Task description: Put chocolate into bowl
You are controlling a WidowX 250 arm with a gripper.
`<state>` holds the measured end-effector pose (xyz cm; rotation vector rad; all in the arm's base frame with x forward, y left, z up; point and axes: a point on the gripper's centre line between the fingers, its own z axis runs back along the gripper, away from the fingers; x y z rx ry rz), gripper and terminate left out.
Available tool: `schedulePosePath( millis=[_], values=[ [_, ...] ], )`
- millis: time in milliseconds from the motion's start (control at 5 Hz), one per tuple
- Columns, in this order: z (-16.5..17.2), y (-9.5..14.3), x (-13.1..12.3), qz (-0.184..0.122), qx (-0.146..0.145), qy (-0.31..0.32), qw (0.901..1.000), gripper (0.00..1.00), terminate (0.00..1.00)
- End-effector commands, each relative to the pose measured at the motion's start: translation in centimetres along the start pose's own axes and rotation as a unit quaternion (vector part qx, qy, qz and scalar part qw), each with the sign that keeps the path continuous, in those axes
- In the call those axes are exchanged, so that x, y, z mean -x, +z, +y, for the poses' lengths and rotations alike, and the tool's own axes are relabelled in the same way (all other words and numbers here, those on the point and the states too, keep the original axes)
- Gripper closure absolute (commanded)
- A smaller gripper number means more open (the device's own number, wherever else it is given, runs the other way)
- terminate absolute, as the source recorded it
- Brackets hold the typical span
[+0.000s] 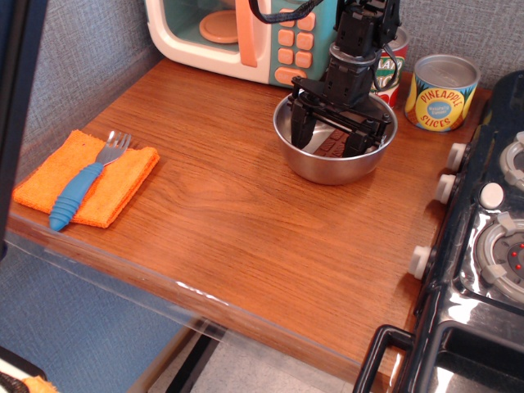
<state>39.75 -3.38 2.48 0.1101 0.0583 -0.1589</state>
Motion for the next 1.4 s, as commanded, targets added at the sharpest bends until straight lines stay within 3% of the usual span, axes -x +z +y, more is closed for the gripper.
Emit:
schedulePosePath(
  millis=[0,200,600,1000,1200],
  values=[
    [1.8,5.9,1.3,-0.086,0.003,-0.005,0.9963,0.0,0.0],
    [2.2,8.2,3.4,-0.114,0.01,-0.005,0.9935,0.0,0.0],
    [3.0,7.3,7.2,-0.092,0.006,-0.003,0.9958,0.0,0.0],
    [3.3,7.1,8.0,-0.091,0.001,0.0,0.9958,0.0,0.0],
    [3.3,7.1,8.0,-0.091,0.001,0.0,0.9958,0.0,1.0]
  ],
)
